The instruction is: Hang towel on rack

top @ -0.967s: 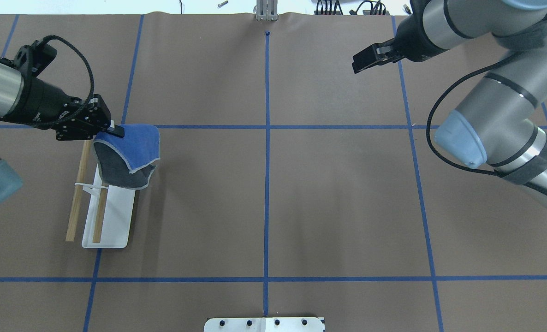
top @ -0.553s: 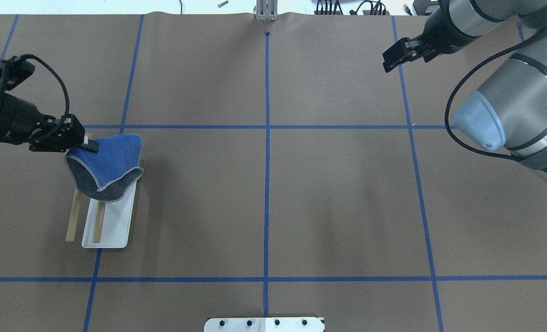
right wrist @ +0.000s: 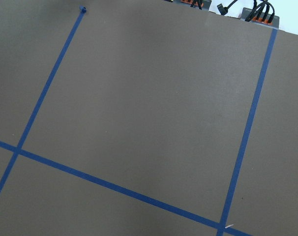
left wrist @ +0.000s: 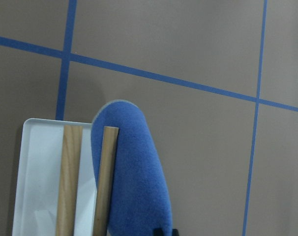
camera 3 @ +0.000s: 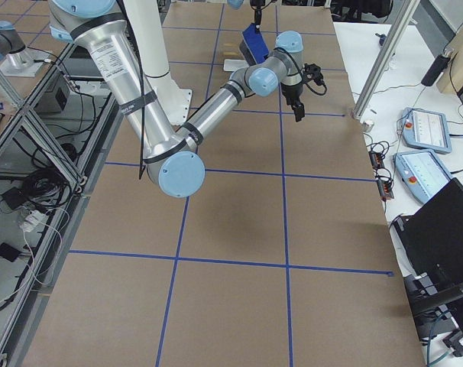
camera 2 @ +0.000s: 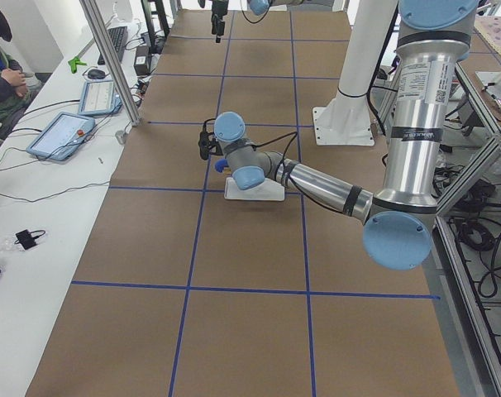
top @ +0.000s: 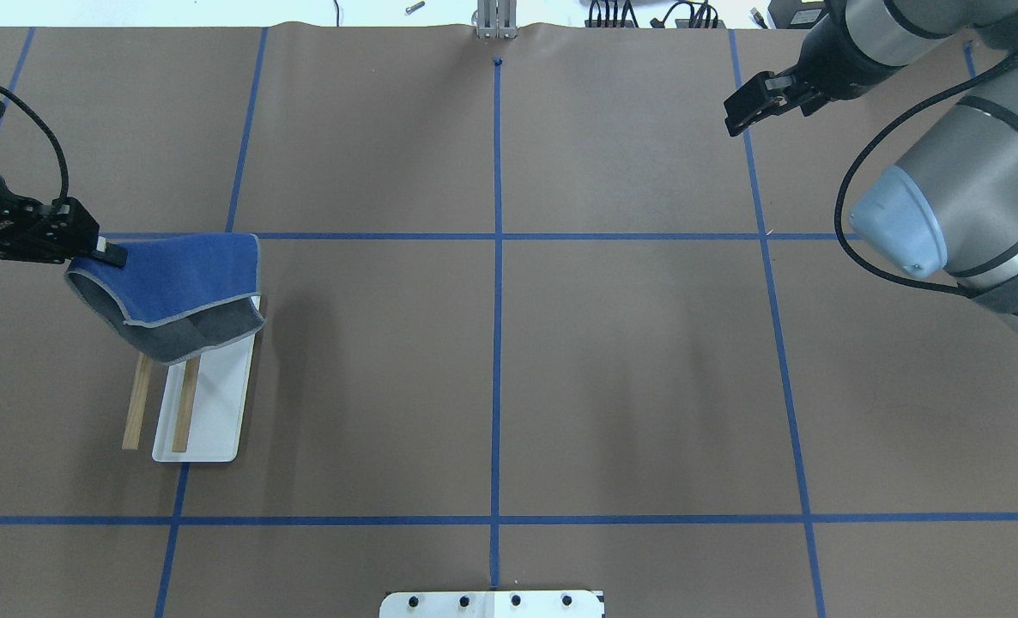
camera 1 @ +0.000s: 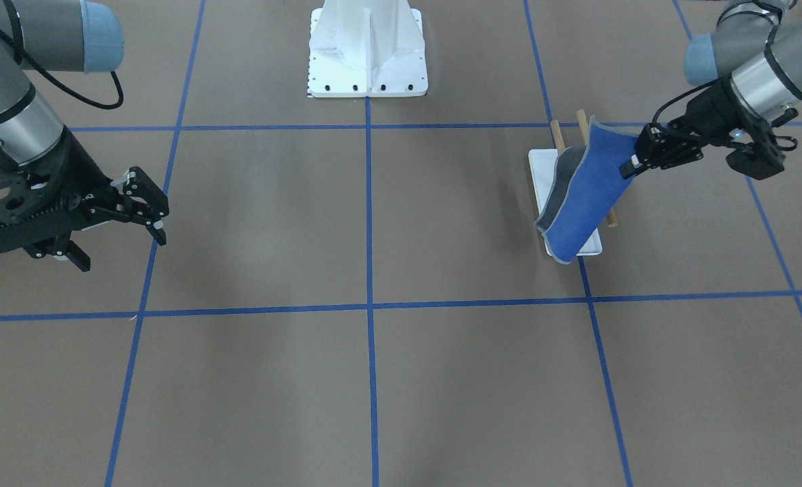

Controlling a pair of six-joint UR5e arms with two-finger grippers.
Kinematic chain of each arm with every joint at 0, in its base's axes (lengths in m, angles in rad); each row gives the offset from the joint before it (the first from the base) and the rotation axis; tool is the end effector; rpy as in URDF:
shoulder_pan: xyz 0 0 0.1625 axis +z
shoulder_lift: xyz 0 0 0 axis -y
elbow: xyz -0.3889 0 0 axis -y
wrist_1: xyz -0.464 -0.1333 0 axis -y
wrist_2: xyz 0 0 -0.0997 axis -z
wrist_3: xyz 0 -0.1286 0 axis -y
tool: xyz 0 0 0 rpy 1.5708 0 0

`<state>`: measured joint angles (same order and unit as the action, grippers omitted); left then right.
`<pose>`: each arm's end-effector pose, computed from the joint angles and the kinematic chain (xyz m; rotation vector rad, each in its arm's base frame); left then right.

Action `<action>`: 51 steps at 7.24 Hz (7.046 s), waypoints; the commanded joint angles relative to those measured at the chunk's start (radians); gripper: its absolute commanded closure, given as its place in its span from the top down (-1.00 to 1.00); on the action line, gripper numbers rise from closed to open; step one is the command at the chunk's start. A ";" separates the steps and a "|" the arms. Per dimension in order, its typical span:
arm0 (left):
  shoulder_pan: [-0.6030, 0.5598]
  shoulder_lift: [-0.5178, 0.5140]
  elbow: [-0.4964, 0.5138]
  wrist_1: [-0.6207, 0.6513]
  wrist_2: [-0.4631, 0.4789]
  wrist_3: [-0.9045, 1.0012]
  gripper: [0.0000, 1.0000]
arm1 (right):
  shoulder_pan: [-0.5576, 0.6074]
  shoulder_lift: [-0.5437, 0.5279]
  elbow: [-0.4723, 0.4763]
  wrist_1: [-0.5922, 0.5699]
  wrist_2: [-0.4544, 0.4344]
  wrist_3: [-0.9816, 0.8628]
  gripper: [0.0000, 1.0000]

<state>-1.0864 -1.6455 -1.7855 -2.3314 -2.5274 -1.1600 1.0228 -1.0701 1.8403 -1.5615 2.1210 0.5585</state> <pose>0.2487 -0.5332 0.3683 0.0237 1.2802 -0.0792 -0.2915 -0.6043 0.1885 0.3718 -0.8428 -0.2046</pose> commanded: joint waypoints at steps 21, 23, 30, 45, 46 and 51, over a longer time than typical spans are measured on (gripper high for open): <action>-0.556 0.055 0.106 0.897 0.342 1.324 0.98 | 0.475 -0.356 -0.151 -0.219 0.093 -0.665 1.00; -0.569 0.101 0.043 0.899 0.338 1.323 0.98 | 0.503 -0.459 -0.141 -0.206 0.088 -0.689 1.00; -0.567 0.161 -0.009 0.896 0.234 1.318 0.98 | 0.546 -0.591 -0.073 -0.206 0.097 -0.683 1.00; -0.564 0.168 -0.023 0.899 0.237 1.332 0.98 | 0.545 -0.594 -0.058 -0.206 0.185 -0.686 1.00; -0.564 0.168 -0.023 0.899 0.237 1.332 0.98 | 0.546 -0.596 -0.058 -0.204 0.216 -0.689 1.00; -0.564 0.168 -0.026 0.897 0.242 1.332 0.98 | 0.546 -0.594 -0.056 -0.203 0.220 -0.690 1.00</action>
<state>-1.6508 -1.4772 -1.8105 -1.4331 -2.2864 0.1718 1.5688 -1.6650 1.7837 -1.7641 2.3416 -0.1318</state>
